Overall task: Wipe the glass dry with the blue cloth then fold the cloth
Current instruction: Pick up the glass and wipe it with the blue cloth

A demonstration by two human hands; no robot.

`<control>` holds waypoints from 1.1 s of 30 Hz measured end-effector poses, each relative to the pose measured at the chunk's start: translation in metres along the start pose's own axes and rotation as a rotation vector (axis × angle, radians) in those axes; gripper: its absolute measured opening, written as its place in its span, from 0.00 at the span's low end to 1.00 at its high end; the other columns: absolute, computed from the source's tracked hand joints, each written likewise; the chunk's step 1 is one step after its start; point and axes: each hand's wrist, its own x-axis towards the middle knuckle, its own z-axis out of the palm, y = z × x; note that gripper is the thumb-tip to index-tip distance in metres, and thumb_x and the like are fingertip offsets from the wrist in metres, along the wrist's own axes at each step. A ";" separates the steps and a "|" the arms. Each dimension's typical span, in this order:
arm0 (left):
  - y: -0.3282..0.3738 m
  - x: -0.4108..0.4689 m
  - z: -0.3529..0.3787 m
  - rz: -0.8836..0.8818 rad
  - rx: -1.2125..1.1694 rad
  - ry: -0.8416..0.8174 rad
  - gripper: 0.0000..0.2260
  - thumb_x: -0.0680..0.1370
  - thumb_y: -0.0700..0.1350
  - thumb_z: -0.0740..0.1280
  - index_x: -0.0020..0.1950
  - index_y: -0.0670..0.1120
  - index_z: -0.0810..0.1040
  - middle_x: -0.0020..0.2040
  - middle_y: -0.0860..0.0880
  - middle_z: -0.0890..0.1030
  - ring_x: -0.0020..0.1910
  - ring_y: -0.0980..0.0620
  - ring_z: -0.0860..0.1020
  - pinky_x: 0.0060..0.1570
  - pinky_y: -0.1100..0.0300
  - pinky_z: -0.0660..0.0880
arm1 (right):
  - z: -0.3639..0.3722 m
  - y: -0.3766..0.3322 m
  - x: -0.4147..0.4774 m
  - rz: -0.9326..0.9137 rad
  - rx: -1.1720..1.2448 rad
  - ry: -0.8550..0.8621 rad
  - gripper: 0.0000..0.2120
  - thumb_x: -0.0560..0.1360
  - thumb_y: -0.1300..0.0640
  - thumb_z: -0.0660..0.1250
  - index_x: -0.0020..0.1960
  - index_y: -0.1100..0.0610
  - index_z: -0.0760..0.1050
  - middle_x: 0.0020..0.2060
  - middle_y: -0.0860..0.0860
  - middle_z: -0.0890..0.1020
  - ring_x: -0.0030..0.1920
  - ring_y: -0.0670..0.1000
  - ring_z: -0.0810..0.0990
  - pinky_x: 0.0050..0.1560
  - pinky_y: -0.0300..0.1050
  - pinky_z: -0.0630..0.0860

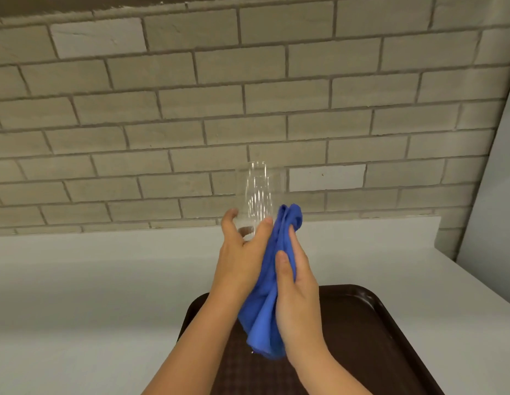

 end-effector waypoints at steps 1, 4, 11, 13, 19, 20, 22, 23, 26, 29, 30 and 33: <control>0.003 0.002 -0.003 -0.024 -0.064 0.015 0.32 0.69 0.59 0.67 0.69 0.53 0.60 0.57 0.47 0.78 0.48 0.53 0.80 0.45 0.61 0.76 | 0.000 0.000 -0.005 -0.035 -0.040 -0.044 0.16 0.73 0.45 0.55 0.54 0.24 0.63 0.68 0.35 0.65 0.68 0.35 0.64 0.69 0.38 0.64; 0.003 0.002 -0.015 -0.133 -0.291 -0.089 0.36 0.55 0.61 0.74 0.60 0.49 0.74 0.46 0.46 0.84 0.42 0.51 0.83 0.39 0.59 0.78 | -0.001 0.000 -0.014 -0.157 -0.161 -0.149 0.17 0.72 0.42 0.53 0.54 0.19 0.61 0.70 0.32 0.58 0.69 0.31 0.57 0.70 0.33 0.59; -0.010 -0.005 -0.022 -0.276 -0.750 -0.381 0.22 0.64 0.58 0.70 0.53 0.48 0.82 0.47 0.46 0.85 0.47 0.48 0.83 0.44 0.54 0.79 | 0.003 -0.037 0.053 -0.416 -0.428 -0.247 0.20 0.76 0.49 0.56 0.62 0.31 0.54 0.72 0.38 0.48 0.73 0.39 0.48 0.70 0.29 0.50; -0.007 -0.003 -0.020 -0.276 -0.773 -0.387 0.24 0.62 0.59 0.70 0.53 0.47 0.82 0.47 0.46 0.85 0.45 0.47 0.83 0.42 0.52 0.79 | 0.006 -0.049 0.076 -0.321 -0.348 -0.261 0.21 0.78 0.52 0.55 0.67 0.36 0.55 0.74 0.42 0.50 0.71 0.37 0.49 0.64 0.21 0.51; -0.024 0.001 -0.020 -0.291 -0.866 -0.341 0.24 0.63 0.60 0.69 0.52 0.45 0.82 0.46 0.45 0.85 0.46 0.47 0.83 0.50 0.53 0.79 | 0.003 -0.015 0.046 -0.282 -0.342 -0.301 0.22 0.78 0.52 0.54 0.67 0.33 0.53 0.75 0.38 0.48 0.73 0.38 0.49 0.73 0.38 0.52; -0.029 0.001 -0.022 -0.304 -0.896 -0.333 0.24 0.63 0.59 0.68 0.51 0.45 0.83 0.45 0.44 0.85 0.44 0.47 0.83 0.45 0.55 0.80 | 0.000 -0.004 0.030 -0.320 -0.391 -0.346 0.22 0.78 0.50 0.54 0.64 0.28 0.52 0.73 0.34 0.46 0.73 0.36 0.46 0.73 0.36 0.50; -0.036 0.000 -0.025 -0.365 -0.950 -0.326 0.23 0.62 0.59 0.67 0.47 0.42 0.84 0.43 0.43 0.86 0.42 0.47 0.84 0.38 0.56 0.80 | -0.007 0.012 0.006 -0.400 -0.529 -0.426 0.21 0.76 0.46 0.52 0.61 0.24 0.50 0.70 0.27 0.42 0.72 0.34 0.41 0.70 0.27 0.44; -0.038 -0.001 -0.025 -0.391 -0.987 -0.347 0.24 0.61 0.58 0.69 0.47 0.42 0.84 0.44 0.43 0.86 0.42 0.47 0.84 0.37 0.56 0.80 | -0.010 0.014 0.003 -0.416 -0.578 -0.449 0.21 0.76 0.46 0.51 0.62 0.26 0.50 0.69 0.26 0.41 0.72 0.34 0.39 0.68 0.25 0.41; -0.034 0.000 -0.022 -0.378 -1.078 -0.440 0.26 0.57 0.56 0.76 0.51 0.43 0.83 0.47 0.46 0.86 0.45 0.50 0.84 0.41 0.57 0.80 | -0.011 -0.001 0.027 -0.428 -0.626 -0.449 0.21 0.76 0.49 0.53 0.66 0.35 0.51 0.70 0.31 0.43 0.73 0.38 0.40 0.67 0.23 0.40; -0.029 0.009 -0.018 -0.315 -0.875 -0.439 0.25 0.58 0.59 0.74 0.50 0.48 0.83 0.46 0.47 0.85 0.47 0.48 0.82 0.54 0.51 0.75 | -0.004 -0.028 0.069 -0.425 -0.572 -0.352 0.21 0.78 0.55 0.55 0.70 0.47 0.56 0.72 0.40 0.46 0.75 0.45 0.45 0.69 0.28 0.44; -0.026 0.011 -0.018 -0.318 -0.847 -0.434 0.25 0.58 0.60 0.73 0.50 0.48 0.83 0.46 0.47 0.85 0.47 0.47 0.82 0.57 0.48 0.74 | -0.002 -0.036 0.080 -0.392 -0.538 -0.328 0.21 0.78 0.56 0.55 0.71 0.50 0.58 0.73 0.43 0.48 0.75 0.46 0.47 0.69 0.30 0.46; -0.023 0.014 -0.018 -0.300 -0.815 -0.417 0.25 0.60 0.61 0.71 0.51 0.48 0.82 0.47 0.47 0.85 0.48 0.46 0.82 0.57 0.45 0.75 | 0.004 -0.044 0.084 -0.375 -0.464 -0.289 0.21 0.79 0.55 0.55 0.71 0.49 0.57 0.76 0.47 0.50 0.74 0.44 0.49 0.65 0.23 0.48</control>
